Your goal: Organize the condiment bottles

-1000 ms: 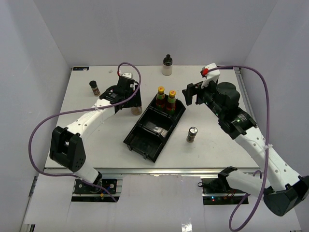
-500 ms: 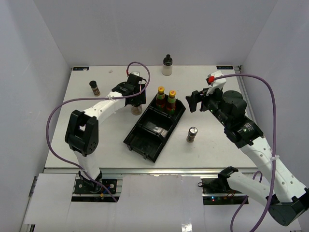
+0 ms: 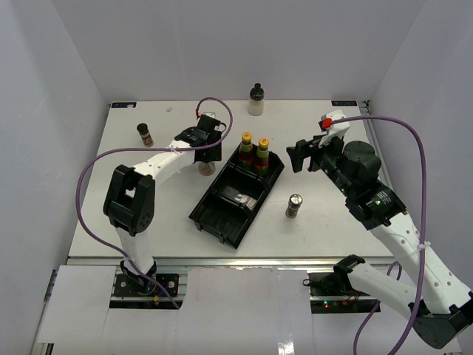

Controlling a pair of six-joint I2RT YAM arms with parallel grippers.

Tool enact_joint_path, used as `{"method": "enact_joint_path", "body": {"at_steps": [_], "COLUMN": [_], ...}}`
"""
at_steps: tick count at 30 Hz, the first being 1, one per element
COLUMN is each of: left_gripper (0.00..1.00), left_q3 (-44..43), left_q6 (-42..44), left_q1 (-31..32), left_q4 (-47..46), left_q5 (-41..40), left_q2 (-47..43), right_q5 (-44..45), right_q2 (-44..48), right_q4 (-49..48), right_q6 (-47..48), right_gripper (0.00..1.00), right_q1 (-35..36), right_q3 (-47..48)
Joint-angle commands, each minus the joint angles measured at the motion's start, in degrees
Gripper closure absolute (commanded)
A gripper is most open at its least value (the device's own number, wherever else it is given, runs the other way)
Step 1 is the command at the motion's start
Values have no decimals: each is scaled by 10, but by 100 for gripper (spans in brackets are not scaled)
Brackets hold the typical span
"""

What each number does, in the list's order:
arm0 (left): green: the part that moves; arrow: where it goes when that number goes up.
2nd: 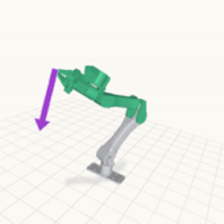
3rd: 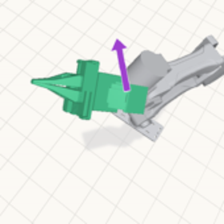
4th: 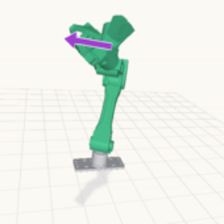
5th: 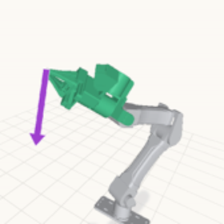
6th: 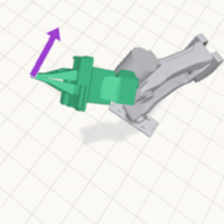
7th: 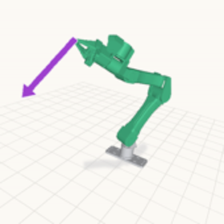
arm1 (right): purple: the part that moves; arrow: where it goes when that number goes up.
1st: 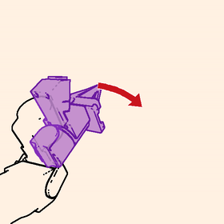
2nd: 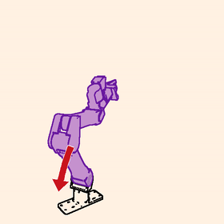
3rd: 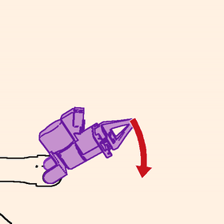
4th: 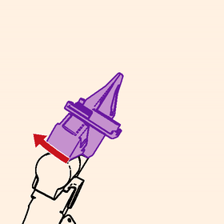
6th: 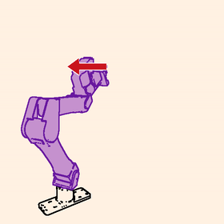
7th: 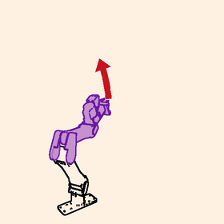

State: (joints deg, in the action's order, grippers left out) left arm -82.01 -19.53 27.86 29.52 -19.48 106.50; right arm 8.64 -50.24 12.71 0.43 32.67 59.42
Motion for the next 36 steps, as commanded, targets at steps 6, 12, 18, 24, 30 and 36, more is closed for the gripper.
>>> {"method": "enact_joint_path", "body": {"at_steps": [6, 12, 18, 24, 30, 36], "left_gripper": [100, 100, 100, 100, 100, 100], "left_q3": [-66, -71, -50, -2, 66, 102], "left_q6": [16, 52, 53, 35, 28, 32], "left_q1": [-2, 16, 68, 102, 114, 116], "left_q4": [81, 101, 126, 91, 43, -13], "left_q5": [-44, 73, 113, 152, 167, 165], "left_q2": [-87, -173, -230, -264, -261, -242], "right_q5": [10, 7, 6, 9, 15, 19], "right_q2": [2, -2, -6, -4, -3, -6], "right_q4": [-10, -3, 7, 13, 14, 11], "right_q6": [0, -15, -27, -33, -35, -31], "right_gripper": [11, 11, 11, 11, 11, 11], "right_q1": [3, 2, 1, 1, 2, 1], "right_q3": [24, 24, 22, 20, 18, 15]}}
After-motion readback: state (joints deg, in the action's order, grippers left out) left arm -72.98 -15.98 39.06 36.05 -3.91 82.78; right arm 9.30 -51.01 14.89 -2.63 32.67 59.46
